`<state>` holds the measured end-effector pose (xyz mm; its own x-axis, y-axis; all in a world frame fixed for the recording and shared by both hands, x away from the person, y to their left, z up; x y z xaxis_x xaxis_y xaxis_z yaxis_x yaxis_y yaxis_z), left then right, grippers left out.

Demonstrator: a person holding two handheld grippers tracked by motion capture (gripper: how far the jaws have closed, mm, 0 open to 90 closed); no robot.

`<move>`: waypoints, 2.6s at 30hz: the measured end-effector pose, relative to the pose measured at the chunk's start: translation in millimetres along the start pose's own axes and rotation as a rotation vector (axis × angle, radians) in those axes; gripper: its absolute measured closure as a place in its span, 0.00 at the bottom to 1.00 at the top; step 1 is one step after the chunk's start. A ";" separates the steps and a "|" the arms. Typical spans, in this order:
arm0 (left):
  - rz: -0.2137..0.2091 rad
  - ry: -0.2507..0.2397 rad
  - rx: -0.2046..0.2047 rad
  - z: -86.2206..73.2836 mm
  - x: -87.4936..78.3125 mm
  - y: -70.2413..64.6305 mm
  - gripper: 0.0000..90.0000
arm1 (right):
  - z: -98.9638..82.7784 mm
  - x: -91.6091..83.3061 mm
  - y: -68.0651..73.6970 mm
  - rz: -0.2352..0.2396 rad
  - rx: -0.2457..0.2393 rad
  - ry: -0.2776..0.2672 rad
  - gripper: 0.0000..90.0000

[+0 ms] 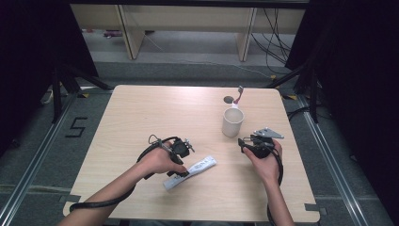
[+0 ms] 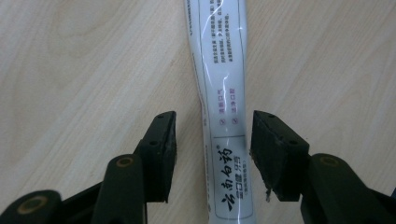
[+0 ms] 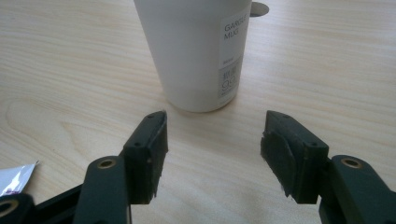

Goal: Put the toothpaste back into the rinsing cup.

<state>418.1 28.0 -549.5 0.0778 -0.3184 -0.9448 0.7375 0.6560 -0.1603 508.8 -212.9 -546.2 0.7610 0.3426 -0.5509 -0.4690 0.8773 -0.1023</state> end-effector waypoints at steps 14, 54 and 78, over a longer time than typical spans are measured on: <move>0.013 0.128 0.049 2.1 11.7 -4.0 0.59 | -0.4 0.2 0.8 0.007 -0.009 0.004 0.45; 0.061 0.255 0.065 4.8 30.6 -7.7 0.70 | -1.6 2.9 7.5 0.029 0.034 0.006 0.45; 0.062 0.199 0.115 2.0 26.1 -7.6 0.80 | -2.5 3.9 9.9 0.039 0.034 0.007 0.46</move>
<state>415.8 13.4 -572.4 -0.0003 -0.1316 -0.9913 0.8079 0.5842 -0.0778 506.0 -203.8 -551.5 0.7395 0.3743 -0.5595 -0.4824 0.8744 -0.0526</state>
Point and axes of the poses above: each handheld gripper's, and its own axes: x roughly forward along the jaws, z roughly out of its top, y roughly to its left, the point moved 10 cm from there along x, roughly forward along the jaws, and after that the axes turned 12 degrees about -x, right-handed, at the moved point
